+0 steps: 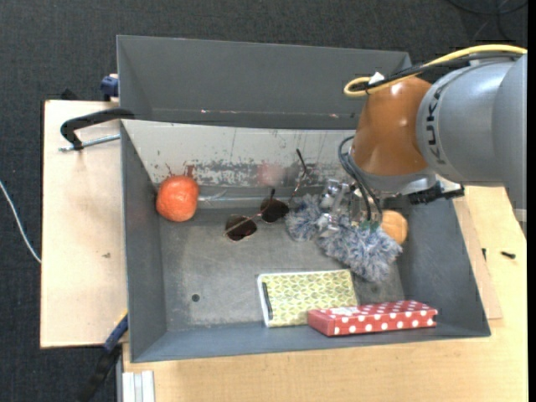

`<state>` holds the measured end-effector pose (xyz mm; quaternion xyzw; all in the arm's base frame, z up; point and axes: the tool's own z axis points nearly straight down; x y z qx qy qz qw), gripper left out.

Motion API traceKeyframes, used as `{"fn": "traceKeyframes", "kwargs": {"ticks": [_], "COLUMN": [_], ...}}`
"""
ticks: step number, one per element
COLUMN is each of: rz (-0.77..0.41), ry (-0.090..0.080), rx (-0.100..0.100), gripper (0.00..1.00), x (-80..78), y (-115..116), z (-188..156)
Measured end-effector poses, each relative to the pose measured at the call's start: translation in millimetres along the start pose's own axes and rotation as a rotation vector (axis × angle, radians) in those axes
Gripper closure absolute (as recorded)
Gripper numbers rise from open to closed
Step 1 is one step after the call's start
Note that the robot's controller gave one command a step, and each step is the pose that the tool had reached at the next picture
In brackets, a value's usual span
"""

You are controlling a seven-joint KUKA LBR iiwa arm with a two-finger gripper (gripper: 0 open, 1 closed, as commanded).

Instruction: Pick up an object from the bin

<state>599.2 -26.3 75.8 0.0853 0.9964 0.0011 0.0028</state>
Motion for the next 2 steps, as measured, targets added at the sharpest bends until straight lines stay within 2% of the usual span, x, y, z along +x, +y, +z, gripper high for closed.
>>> {"fn": "traceKeyframes", "kwargs": {"ticks": [2], "rz": [0.0], "ry": [0.003], "rx": [0.0], "gripper": [1.0], "x": [1.1], "y": [0.2], "z": [-12.5]}}
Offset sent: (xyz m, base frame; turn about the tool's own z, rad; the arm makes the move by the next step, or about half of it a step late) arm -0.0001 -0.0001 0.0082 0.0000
